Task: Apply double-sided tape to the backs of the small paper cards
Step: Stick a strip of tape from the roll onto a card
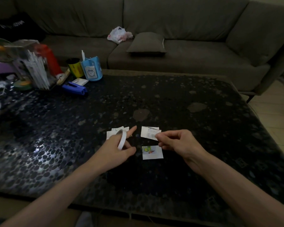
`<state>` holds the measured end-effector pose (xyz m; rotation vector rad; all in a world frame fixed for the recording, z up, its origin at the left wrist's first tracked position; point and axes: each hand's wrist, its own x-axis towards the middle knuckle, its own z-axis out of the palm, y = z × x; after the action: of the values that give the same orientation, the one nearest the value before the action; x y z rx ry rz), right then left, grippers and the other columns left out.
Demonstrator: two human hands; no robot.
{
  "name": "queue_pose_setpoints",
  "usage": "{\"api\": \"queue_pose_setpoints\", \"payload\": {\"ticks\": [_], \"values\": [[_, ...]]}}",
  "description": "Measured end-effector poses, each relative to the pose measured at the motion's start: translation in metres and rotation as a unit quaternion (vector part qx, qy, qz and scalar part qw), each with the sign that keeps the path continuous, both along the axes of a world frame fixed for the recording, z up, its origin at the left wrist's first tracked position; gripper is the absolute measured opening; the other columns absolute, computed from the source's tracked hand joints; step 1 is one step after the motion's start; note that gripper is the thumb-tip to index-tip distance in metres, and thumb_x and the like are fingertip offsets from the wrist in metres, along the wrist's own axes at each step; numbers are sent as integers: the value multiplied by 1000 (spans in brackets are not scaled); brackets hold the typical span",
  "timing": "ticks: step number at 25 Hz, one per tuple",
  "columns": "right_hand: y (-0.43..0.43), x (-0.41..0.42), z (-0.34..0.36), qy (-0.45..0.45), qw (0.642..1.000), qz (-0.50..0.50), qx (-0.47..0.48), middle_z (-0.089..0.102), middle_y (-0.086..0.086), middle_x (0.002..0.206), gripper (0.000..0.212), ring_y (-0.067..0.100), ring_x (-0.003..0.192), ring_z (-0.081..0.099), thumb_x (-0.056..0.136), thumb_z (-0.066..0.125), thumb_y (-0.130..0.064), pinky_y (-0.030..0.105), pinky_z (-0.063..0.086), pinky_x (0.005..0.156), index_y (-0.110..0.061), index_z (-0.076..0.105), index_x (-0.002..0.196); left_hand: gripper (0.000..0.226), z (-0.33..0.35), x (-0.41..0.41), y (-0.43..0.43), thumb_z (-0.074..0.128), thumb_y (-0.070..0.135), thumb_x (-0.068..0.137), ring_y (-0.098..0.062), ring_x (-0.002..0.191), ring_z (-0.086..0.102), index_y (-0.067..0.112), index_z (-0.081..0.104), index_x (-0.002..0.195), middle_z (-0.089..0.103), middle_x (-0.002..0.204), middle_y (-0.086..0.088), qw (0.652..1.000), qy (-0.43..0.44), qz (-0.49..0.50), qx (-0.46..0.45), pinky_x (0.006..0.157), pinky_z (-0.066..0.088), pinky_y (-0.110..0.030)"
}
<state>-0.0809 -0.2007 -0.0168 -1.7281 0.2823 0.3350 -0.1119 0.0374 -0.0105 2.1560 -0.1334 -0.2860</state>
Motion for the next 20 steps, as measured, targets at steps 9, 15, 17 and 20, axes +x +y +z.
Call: {"api": "queue_pose_setpoints", "payload": {"ticks": [9,15,17,20], "values": [[7,-2,-2,148,988,36,4,81,2,84,18,6,60,70,95,74,-26,20,54,54,-13,85,89,68,-21,-16,15,49,61,99,8,75,44,63,11,155,53,133,25,923,-153,-172,308,58,30,-12],[10,-1,-7,169,985,29,-29,73,-2,66,14,3,46,59,94,75,-22,18,47,44,-13,84,89,65,-31,-13,12,31,74,93,1,110,52,64,9,154,52,132,19,912,-220,-183,293,67,33,-10],[10,1,-7,168,985,35,-33,72,-1,65,13,4,45,58,93,77,-19,18,46,43,-11,84,88,65,-34,-12,11,27,78,92,-1,117,53,63,18,154,52,133,18,911,-233,-182,286,79,45,-19],[11,3,-7,168,983,51,-52,70,-3,62,14,4,44,56,93,77,-21,18,44,43,-11,85,87,65,-37,-12,10,24,80,91,-5,121,54,60,27,153,52,134,17,908,-239,-183,293,87,48,-26]]}}
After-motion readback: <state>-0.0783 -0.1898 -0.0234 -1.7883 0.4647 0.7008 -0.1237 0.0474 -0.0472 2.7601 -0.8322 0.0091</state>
